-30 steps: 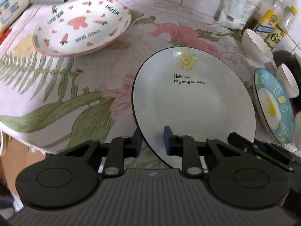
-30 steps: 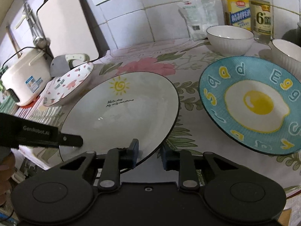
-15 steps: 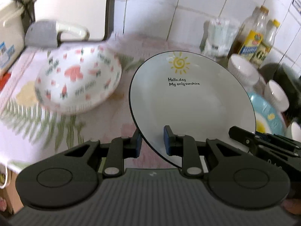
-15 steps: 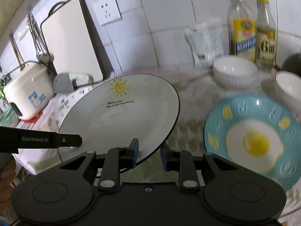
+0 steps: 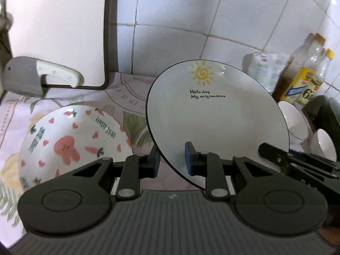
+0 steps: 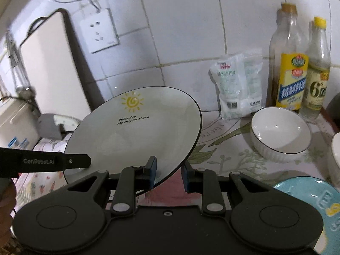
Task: Organize plates and bowls
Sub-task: 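Carry the sun-print plate toward the wall, lower it, open both grippers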
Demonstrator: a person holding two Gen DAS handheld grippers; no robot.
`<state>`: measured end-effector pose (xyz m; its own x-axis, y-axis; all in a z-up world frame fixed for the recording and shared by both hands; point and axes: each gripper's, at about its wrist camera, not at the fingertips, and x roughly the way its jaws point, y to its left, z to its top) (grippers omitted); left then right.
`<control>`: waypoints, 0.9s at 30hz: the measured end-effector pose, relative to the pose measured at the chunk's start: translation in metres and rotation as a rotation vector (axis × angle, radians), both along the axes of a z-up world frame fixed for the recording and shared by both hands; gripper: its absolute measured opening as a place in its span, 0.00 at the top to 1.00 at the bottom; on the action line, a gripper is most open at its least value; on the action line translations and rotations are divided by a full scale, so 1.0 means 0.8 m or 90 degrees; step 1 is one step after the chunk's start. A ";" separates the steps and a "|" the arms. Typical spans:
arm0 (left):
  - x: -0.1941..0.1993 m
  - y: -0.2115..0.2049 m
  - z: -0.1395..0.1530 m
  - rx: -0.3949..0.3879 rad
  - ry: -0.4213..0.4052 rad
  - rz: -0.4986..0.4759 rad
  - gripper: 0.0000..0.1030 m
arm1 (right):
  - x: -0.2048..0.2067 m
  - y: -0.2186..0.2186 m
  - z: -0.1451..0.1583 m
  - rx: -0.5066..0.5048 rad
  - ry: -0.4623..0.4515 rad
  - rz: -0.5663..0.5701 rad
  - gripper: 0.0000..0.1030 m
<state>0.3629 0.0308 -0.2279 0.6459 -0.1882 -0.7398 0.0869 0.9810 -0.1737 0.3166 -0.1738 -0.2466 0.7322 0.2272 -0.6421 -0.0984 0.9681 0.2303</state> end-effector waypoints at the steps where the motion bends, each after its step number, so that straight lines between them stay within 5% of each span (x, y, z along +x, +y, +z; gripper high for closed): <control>1: 0.008 -0.001 -0.004 0.007 0.004 -0.005 0.78 | 0.006 0.002 -0.004 -0.001 0.006 -0.005 0.71; 14: 0.089 -0.004 -0.059 0.013 0.078 -0.026 0.78 | 0.065 0.015 -0.057 0.001 0.060 -0.075 0.71; 27: 0.106 -0.007 -0.067 0.020 0.126 -0.032 0.78 | 0.076 0.013 -0.071 -0.014 0.091 -0.074 0.71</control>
